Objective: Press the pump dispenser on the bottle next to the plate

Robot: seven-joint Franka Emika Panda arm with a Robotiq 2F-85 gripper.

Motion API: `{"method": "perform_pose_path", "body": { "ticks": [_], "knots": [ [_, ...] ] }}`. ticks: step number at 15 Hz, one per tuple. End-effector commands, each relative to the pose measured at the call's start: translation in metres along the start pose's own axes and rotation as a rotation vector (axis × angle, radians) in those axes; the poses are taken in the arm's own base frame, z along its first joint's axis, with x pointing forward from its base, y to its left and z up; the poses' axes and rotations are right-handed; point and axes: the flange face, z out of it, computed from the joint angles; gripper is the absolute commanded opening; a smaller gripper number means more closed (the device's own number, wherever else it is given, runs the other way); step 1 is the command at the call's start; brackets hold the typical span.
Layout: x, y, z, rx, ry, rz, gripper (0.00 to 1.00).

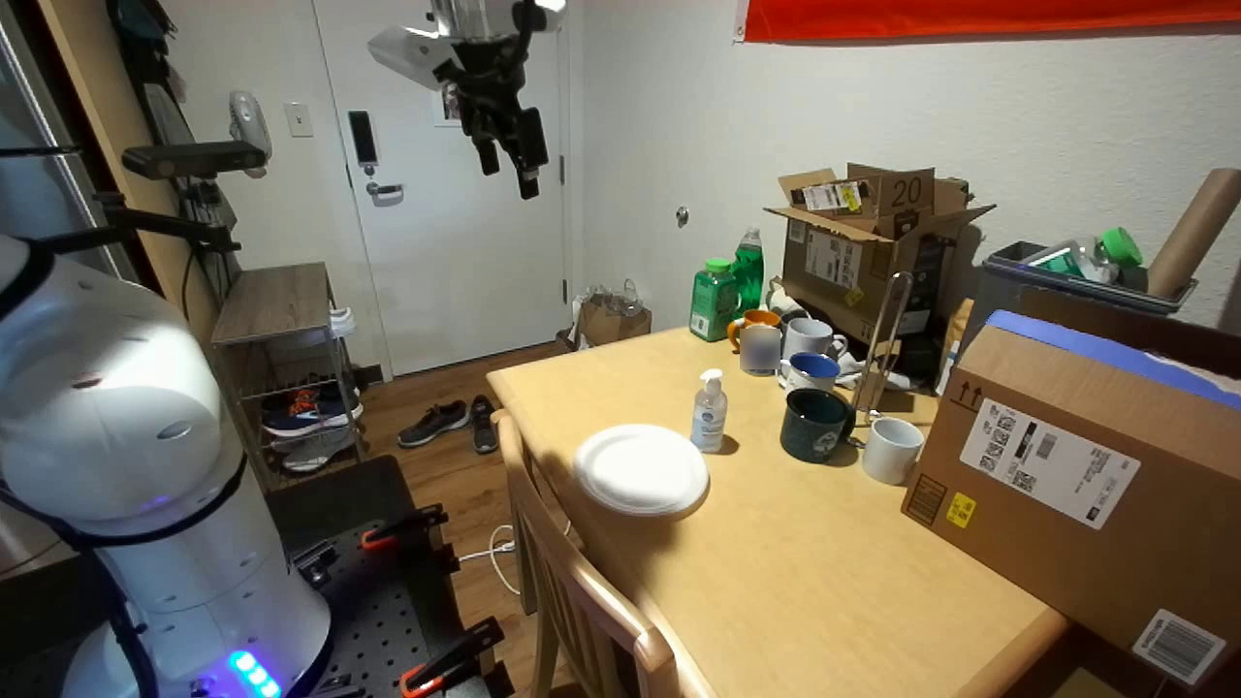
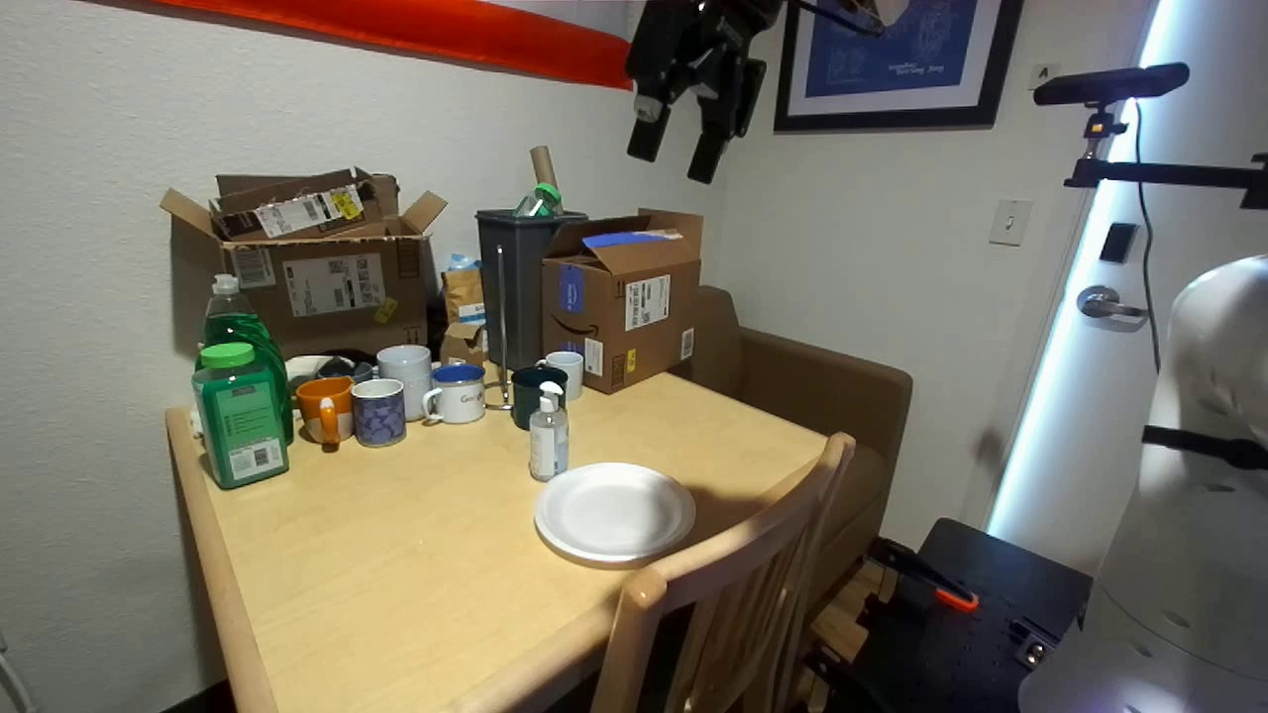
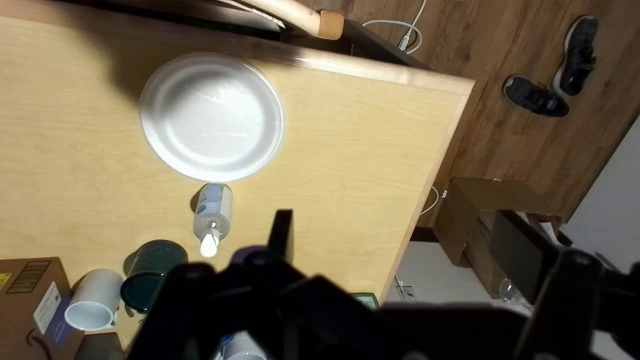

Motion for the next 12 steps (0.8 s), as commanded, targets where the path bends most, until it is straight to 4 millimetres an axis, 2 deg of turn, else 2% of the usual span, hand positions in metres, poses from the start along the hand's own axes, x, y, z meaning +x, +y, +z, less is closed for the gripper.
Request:
{"method": "perform_pose_path", "body": {
  "ticks": [1, 3, 4, 6, 7, 8, 12],
  "knots": [
    [0.03, 0.011, 0.0, 0.003, 0.003, -0.006, 1.0],
    [0.042, 0.015, 0.001, 0.012, -0.002, -0.001, 1.0],
    [0.048, 0.018, 0.001, 0.016, -0.004, -0.004, 0.96],
    [0.059, 0.021, 0.0, 0.021, -0.005, -0.003, 0.72],
    [0.065, 0.023, 0.0, 0.021, -0.004, -0.003, 0.7],
    [0.071, 0.026, 0.0, 0.021, -0.004, -0.002, 0.63],
    [0.094, 0.035, 0.002, 0.033, -0.007, 0.014, 0.31]
  ]
}}
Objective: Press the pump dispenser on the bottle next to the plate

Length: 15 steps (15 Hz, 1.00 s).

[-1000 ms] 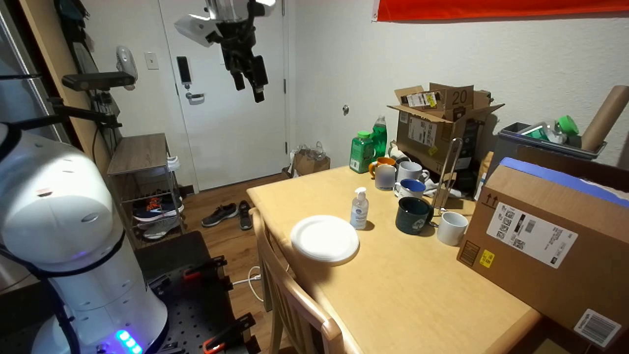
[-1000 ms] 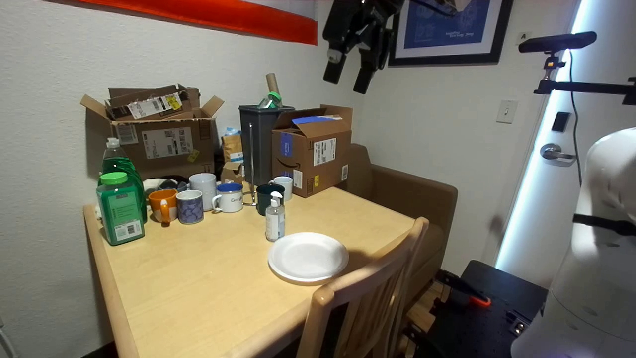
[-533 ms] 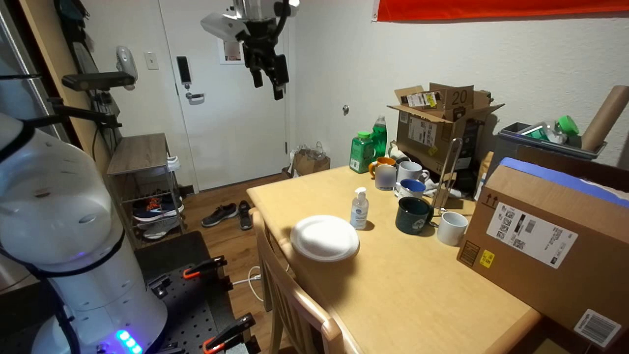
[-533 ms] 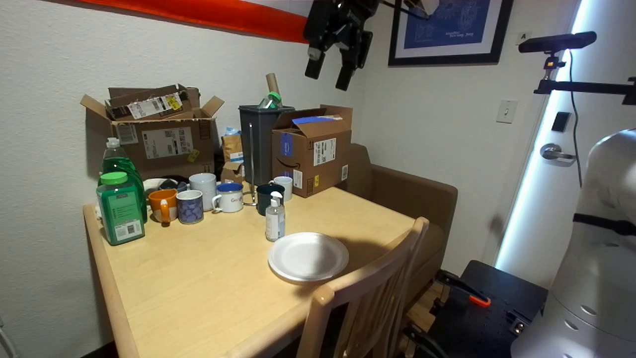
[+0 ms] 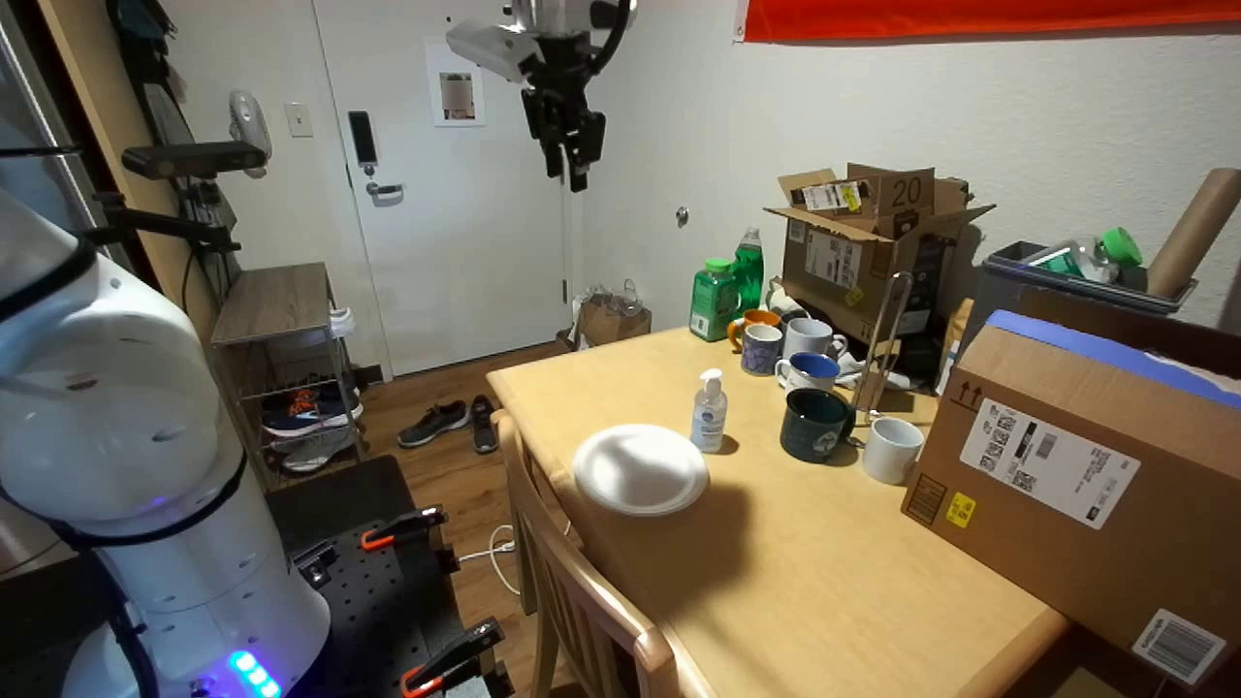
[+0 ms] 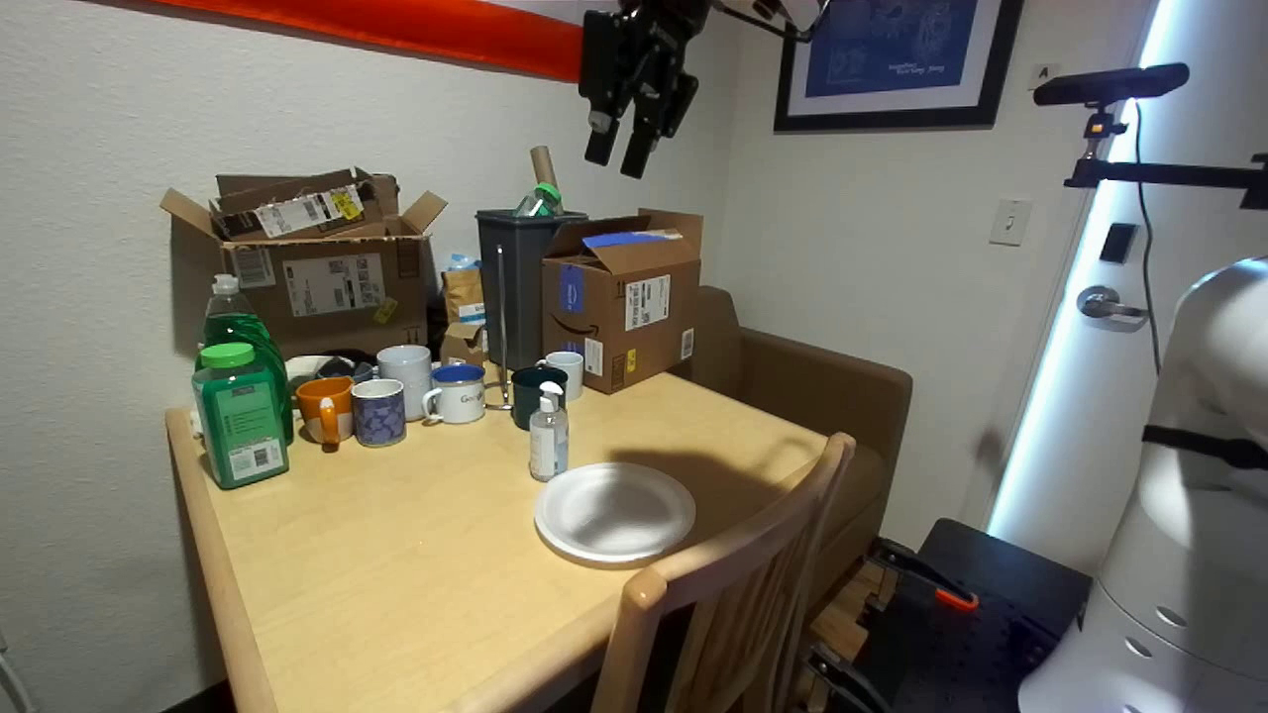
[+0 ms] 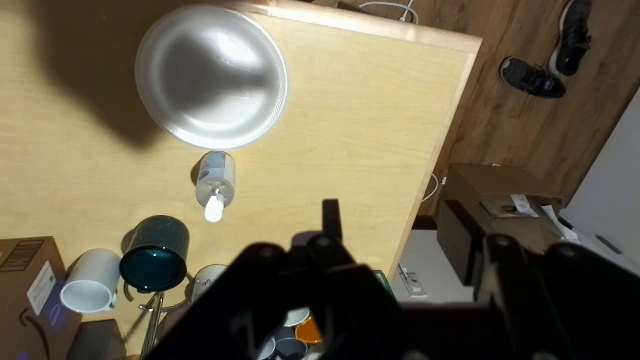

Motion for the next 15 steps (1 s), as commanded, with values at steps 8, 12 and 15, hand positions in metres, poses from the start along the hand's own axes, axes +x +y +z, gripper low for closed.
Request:
{"method": "perform_pose_path", "body": {
  "ticks": [8, 12, 15],
  "knots": [
    [0.062, 0.032, 0.009, -0.001, 0.005, 0.009, 0.0],
    [0.074, 0.047, 0.014, -0.004, 0.011, -0.001, 0.0],
    [0.081, 0.053, 0.017, -0.015, 0.012, -0.003, 0.0]
  ]
}}
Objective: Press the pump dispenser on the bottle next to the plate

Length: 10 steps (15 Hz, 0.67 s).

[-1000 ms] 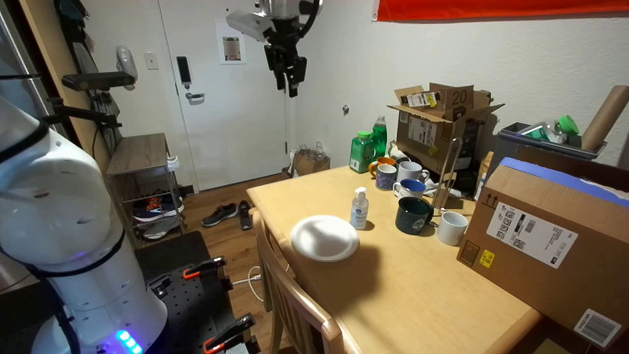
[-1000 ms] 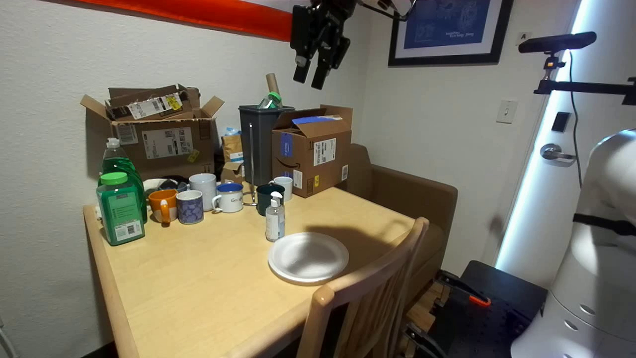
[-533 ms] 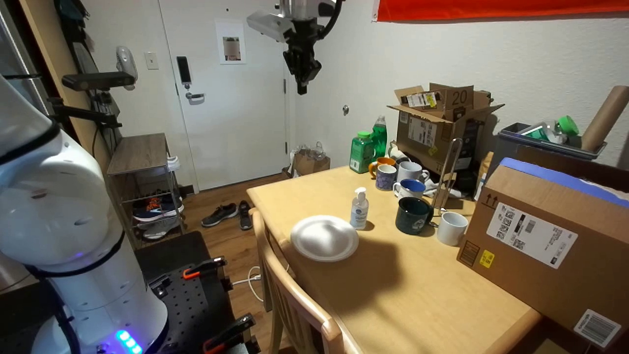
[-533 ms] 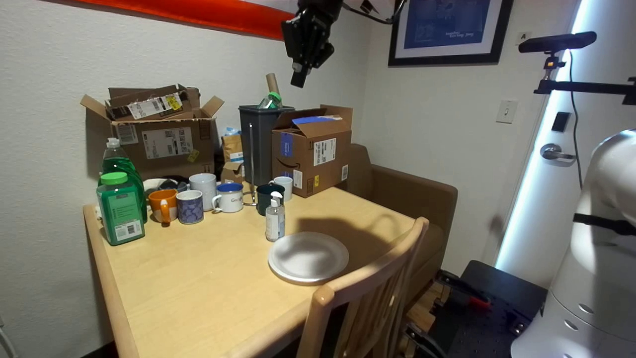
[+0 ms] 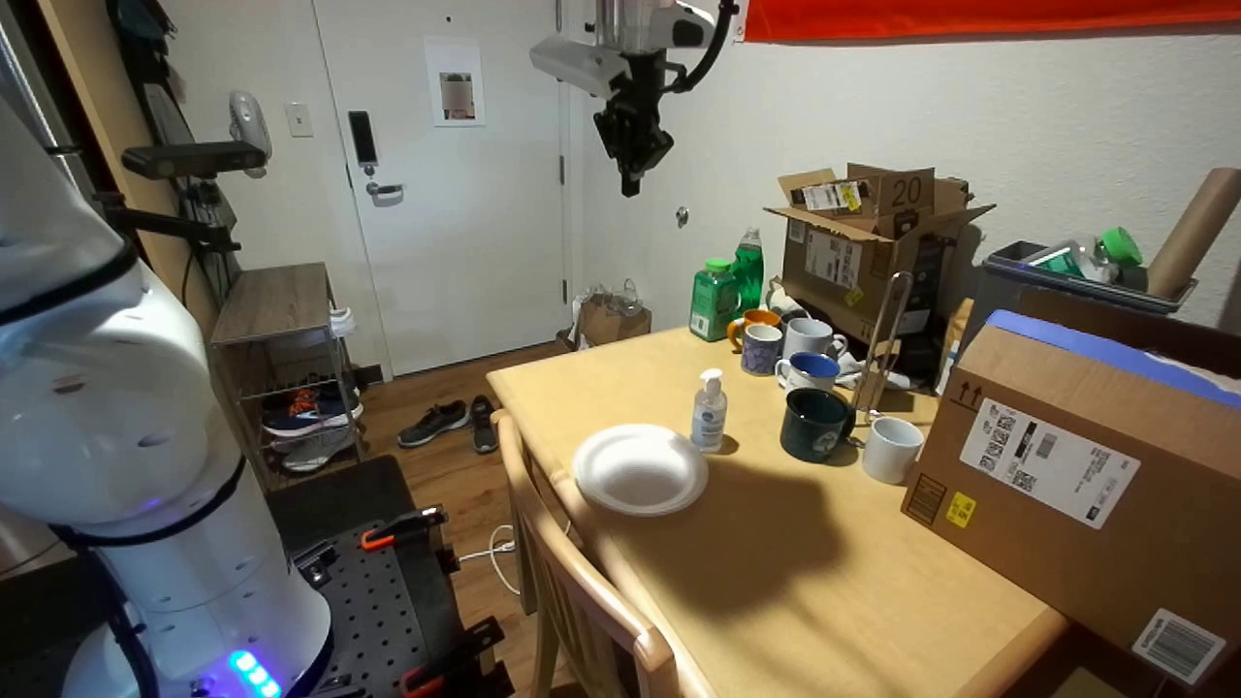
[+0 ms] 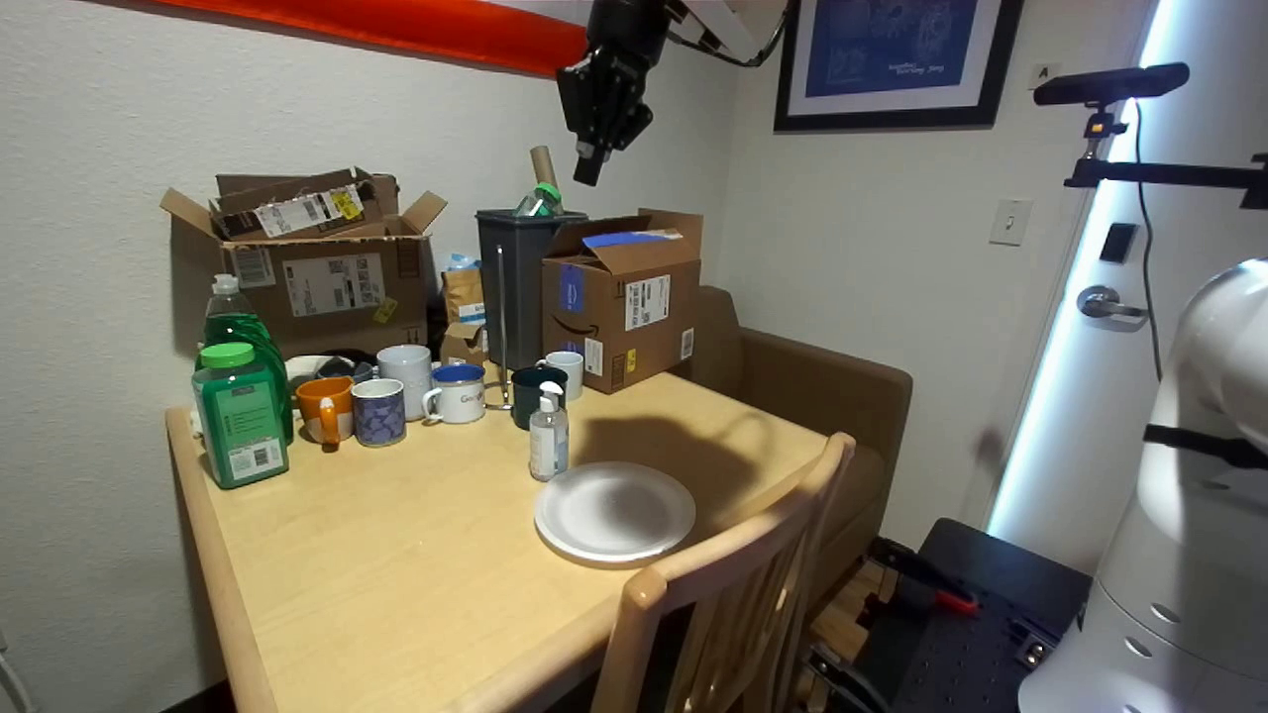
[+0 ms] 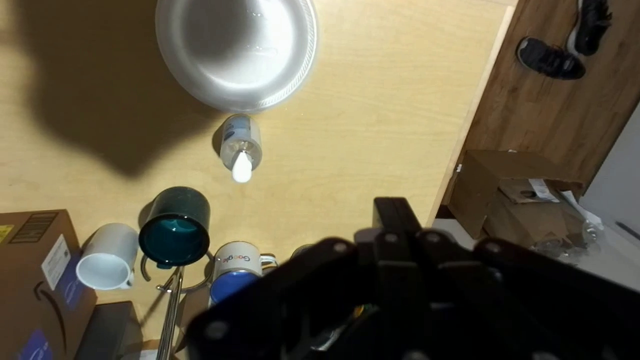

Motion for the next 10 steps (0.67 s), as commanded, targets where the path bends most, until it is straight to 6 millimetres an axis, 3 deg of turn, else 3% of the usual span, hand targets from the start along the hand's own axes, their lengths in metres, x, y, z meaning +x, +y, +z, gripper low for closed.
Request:
{"method": "perform_pose_path", "body": {
  "ticks": [1, 10],
  "knots": [
    [0.014, 0.006, -0.002, -0.023, 0.028, -0.027, 0.0],
    [0.037, 0.021, 0.02, -0.04, 0.128, -0.073, 0.0]
  ]
}}
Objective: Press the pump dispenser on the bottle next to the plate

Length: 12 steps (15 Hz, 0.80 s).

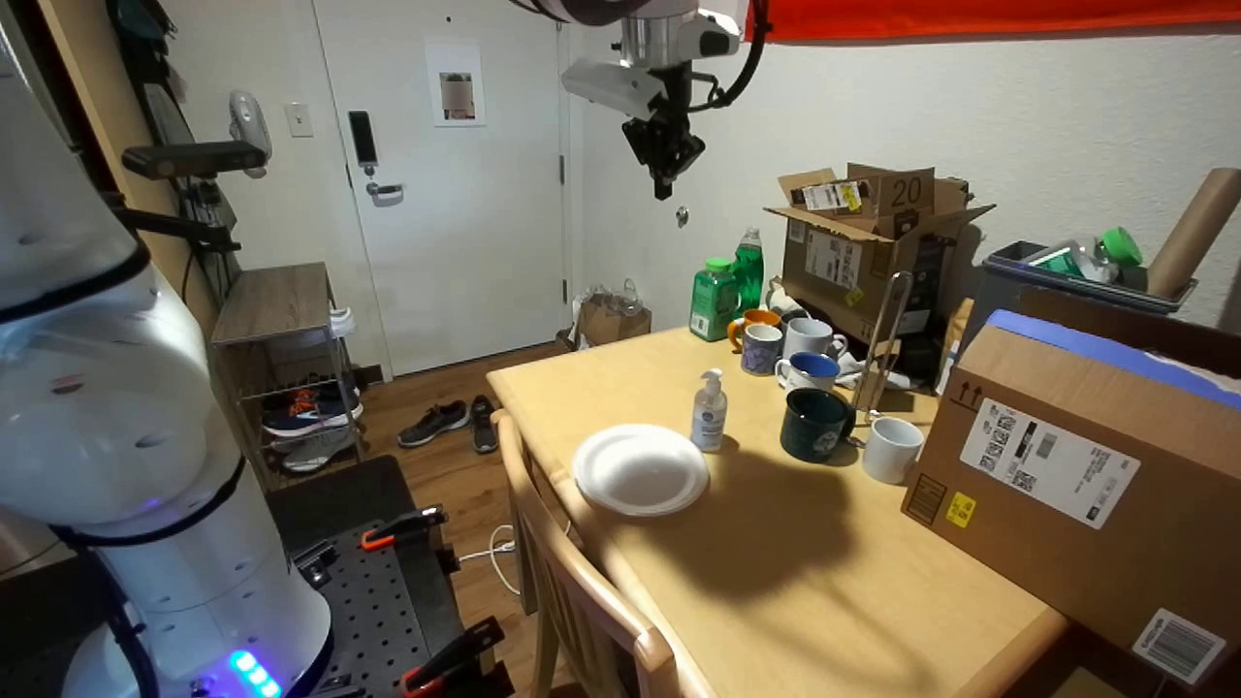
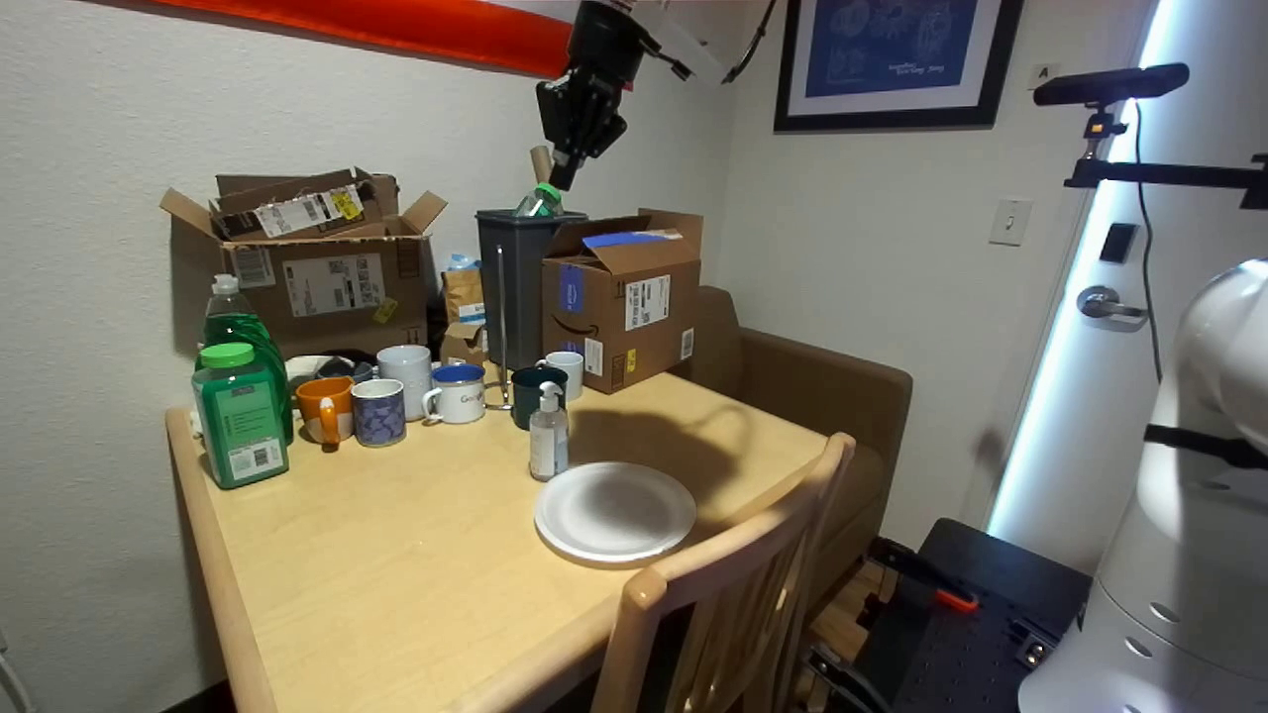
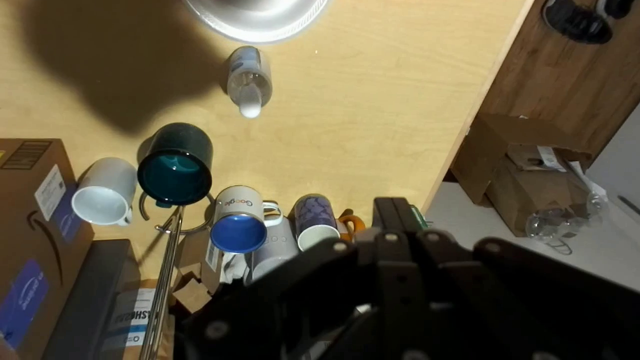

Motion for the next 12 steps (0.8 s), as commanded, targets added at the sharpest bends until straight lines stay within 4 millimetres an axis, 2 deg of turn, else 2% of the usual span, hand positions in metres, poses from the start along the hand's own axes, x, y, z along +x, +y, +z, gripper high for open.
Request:
{"method": "perform_pose_path", "body": {
  "ticks": [1, 6, 12],
  "knots": [
    [0.007, 0.012, 0.01, -0.02, 0.016, -0.006, 0.0],
    [0.006, 0.027, 0.025, -0.03, -0.011, 0.021, 0.0],
    [0.008, 0.033, 0.042, -0.023, -0.045, 0.031, 0.0]
  ]
}}
